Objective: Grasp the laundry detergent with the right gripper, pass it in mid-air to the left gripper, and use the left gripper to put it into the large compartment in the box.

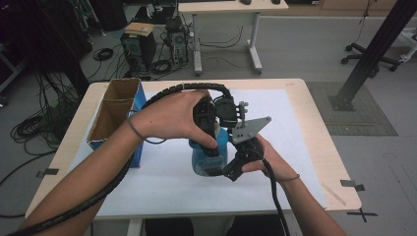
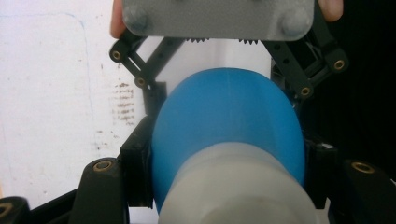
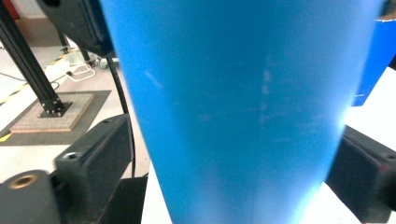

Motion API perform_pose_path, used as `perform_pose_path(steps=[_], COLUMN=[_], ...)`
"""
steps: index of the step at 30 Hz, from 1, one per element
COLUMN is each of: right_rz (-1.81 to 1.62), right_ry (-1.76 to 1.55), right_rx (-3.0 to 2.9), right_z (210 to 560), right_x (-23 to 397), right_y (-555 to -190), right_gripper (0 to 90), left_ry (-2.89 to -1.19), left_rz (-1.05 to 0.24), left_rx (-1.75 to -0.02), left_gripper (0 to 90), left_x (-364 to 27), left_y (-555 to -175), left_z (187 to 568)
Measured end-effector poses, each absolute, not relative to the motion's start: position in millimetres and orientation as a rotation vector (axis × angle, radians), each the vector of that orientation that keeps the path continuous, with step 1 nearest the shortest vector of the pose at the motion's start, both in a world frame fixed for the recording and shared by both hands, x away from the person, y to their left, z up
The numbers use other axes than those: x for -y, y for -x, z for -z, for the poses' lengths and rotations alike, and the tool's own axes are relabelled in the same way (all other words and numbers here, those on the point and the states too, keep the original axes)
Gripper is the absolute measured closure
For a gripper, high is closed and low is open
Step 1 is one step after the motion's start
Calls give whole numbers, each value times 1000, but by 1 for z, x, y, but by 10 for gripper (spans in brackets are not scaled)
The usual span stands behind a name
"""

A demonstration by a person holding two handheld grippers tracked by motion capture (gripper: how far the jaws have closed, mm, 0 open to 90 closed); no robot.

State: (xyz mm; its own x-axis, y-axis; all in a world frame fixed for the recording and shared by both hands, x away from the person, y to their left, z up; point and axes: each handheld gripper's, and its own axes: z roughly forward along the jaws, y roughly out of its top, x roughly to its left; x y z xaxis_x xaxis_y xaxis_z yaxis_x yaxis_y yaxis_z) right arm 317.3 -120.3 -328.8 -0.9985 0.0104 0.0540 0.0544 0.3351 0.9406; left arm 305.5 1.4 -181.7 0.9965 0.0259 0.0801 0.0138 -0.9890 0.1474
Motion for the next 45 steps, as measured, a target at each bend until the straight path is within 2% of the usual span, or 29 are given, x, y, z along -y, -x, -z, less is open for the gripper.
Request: perform_pose_path(steps=[25, 45], right_rz=[1805, 1672], right_ry=[55, 115], right_rx=[2510, 2620], right_z=[329, 316], right_x=[125, 144], right_y=[-318, -321], right_gripper=[28, 22], left_ry=[-2988, -2971], left_rz=[-145, -202], left_rx=[-51, -154], left_gripper=[380, 380], left_x=[-4, -19], left_y=[-307, -307], left_z=[180, 166])
